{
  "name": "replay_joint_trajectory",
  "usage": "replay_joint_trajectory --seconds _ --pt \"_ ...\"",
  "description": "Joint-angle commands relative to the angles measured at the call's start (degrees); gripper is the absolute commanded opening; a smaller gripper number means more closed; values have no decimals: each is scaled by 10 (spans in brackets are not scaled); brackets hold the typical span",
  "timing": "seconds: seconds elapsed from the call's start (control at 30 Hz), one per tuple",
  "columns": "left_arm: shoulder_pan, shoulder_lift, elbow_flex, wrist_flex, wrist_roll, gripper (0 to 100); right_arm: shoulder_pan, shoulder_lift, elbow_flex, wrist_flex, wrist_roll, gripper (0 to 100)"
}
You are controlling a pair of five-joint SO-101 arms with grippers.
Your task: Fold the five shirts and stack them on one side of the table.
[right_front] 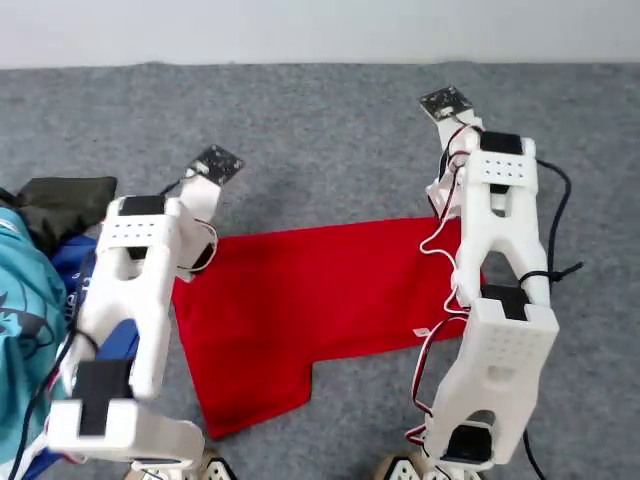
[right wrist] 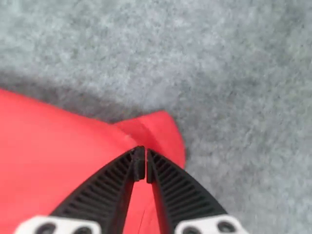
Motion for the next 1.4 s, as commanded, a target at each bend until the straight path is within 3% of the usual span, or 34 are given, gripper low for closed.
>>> replay_joint_trajectory --seconds 0.0,0.2,0.37,0.57,0.7,0.83,1.07,1.37 --pt "-5 -101 -15 33 -9 15 -22 -6 -73 84 -5 9" --pt "-33 -199 -15 112 -8 15 -59 -6 -127 204 -2 9" --pt "-136 -241 -16 133 -8 16 -106 -22 -123 248 25 9" --pt "-288 -224 -15 134 -54 17 -188 -153 16 246 71 9" --pt "-351 -188 -15 132 -76 17 -265 -255 155 236 87 12" --pt "-379 -139 -18 122 -95 17 -360 -328 281 173 86 36" --pt "-408 -65 -20 84 -97 17 -534 -389 482 64 86 268" --pt "-410 -56 -36 87 -97 17 -658 -376 529 1 86 281"
